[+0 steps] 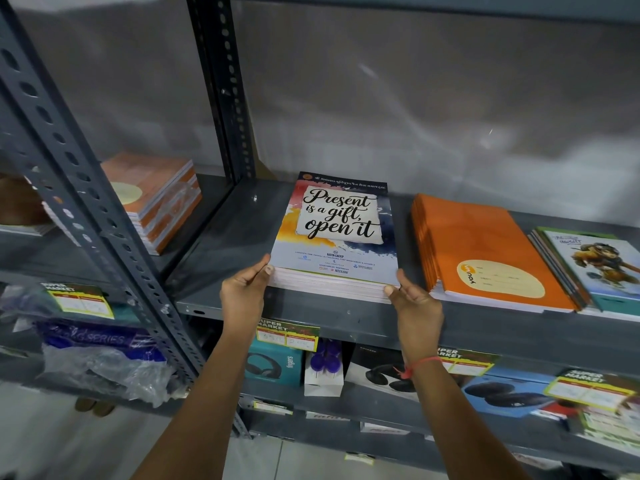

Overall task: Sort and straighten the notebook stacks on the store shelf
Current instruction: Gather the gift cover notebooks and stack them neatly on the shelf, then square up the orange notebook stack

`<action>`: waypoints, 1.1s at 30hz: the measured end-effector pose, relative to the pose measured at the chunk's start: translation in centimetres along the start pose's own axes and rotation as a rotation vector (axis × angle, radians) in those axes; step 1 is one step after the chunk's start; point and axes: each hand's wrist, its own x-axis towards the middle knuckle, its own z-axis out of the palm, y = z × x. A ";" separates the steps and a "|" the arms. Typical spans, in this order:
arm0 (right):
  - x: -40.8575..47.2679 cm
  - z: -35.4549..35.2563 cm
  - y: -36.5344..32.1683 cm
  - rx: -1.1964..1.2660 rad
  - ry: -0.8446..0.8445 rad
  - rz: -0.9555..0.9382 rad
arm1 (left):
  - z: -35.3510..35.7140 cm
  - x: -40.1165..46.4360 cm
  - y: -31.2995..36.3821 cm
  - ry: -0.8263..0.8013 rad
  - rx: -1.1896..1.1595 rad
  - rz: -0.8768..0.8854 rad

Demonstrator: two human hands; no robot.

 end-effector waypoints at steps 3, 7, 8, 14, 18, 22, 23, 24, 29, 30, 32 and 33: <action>0.0 0.0 0.1 0.001 0.000 -0.001 | 0.0 0.0 -0.1 0.013 0.002 -0.009; 0.0 0.0 0.0 -0.012 -0.009 -0.003 | -0.1 -0.1 0.1 0.010 0.011 -0.014; -0.1 -0.1 -0.1 -0.015 -0.012 -0.007 | 0.0 -0.2 0.2 0.005 0.011 -0.014; -0.1 -1.6 -1.0 0.013 -0.141 0.006 | 0.2 -1.1 1.1 0.026 0.087 -0.005; -0.5 -5.7 -1.9 -0.034 -0.030 -0.211 | 3.8 -4.2 3.0 0.244 0.121 0.259; 1.4 -11.8 -2.6 0.062 0.313 -0.328 | 12.0 -9.2 4.0 -0.145 0.086 0.380; 2.4 -13.7 -2.5 0.103 0.387 -0.328 | 14.2 -10.3 3.7 -0.231 0.114 0.373; 3.3 -15.3 -2.3 0.120 0.448 -0.320 | 16.0 -11.0 3.2 -0.293 0.131 0.344; 6.8 -20.4 -0.3 0.008 0.340 -0.104 | 21.4 -11.2 0.5 -0.259 0.043 -0.076; 7.2 -20.6 -0.1 -0.003 0.244 -0.065 | 21.7 -11.1 0.1 -0.248 0.029 -0.110; 7.6 -20.6 0.3 -0.019 0.061 -0.038 | 22.4 -11.4 -0.3 -0.271 0.076 -0.109; 7.8 -20.6 0.5 -0.034 0.007 -0.041 | 22.8 -11.7 -0.3 -0.273 0.082 -0.106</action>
